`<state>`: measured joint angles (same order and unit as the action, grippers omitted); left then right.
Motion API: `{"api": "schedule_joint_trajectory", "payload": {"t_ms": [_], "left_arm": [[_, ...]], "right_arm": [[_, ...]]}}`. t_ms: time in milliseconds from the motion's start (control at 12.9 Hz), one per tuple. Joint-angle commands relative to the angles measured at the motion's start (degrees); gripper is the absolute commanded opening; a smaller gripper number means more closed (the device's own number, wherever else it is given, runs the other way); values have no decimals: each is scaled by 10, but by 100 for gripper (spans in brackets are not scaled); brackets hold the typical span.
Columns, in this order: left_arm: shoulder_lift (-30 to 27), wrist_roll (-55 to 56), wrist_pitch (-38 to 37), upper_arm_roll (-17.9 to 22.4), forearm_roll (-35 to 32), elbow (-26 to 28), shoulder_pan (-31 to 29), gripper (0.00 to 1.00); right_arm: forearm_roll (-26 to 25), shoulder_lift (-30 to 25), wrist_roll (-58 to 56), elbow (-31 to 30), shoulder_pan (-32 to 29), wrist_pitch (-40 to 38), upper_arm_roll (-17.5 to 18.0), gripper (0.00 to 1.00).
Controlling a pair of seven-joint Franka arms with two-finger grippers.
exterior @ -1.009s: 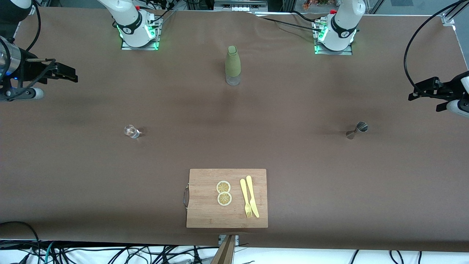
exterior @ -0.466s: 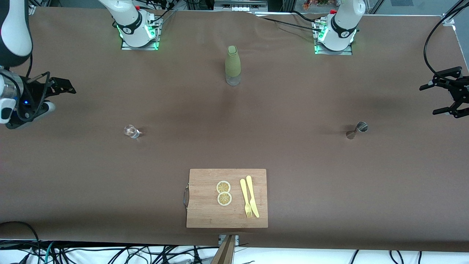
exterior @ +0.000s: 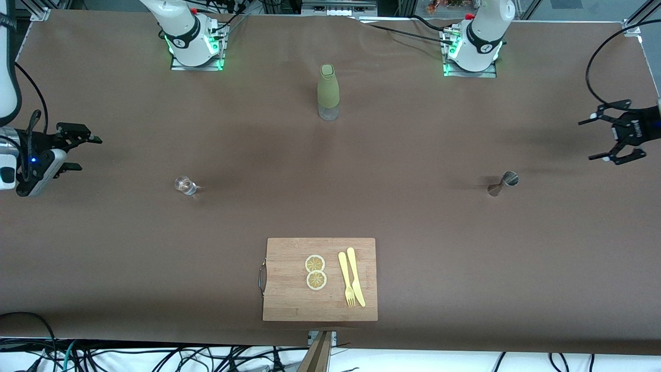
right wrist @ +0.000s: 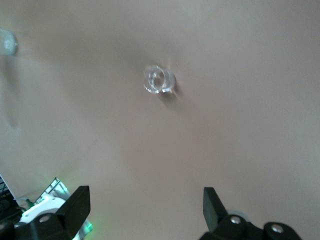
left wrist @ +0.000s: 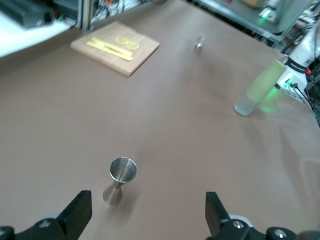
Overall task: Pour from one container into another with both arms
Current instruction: 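Lower the right gripper to the glass cup while the left gripper lowers to the jigger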
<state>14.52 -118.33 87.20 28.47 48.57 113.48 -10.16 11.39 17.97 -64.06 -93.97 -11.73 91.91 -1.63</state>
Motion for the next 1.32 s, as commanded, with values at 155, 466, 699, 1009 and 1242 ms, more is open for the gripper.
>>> {"api": "schedule_joint_trajectory", "payload": {"t_ms": [155,466,699,1009,1242], "left_arm": [[114,-214,-12,-1,105,5,-16,100],[231,-353,-39,-8,191,-6,-15,100],[285,-396,-45,-29,223,-21,-15,100],[329,-400,-63,-53,224,-63,-15,100],[333,-397,-63,-68,232,-79,-14,100]], "right_arm": [[90,-12,-186,-109,-4,108,-10,99],[158,16,-311,-148,-8,155,-15,99],[260,68,-465,-151,-8,156,-39,99],[350,129,-617,-151,-12,143,-50,99],[412,167,-724,-150,-17,123,-51,99]]}}
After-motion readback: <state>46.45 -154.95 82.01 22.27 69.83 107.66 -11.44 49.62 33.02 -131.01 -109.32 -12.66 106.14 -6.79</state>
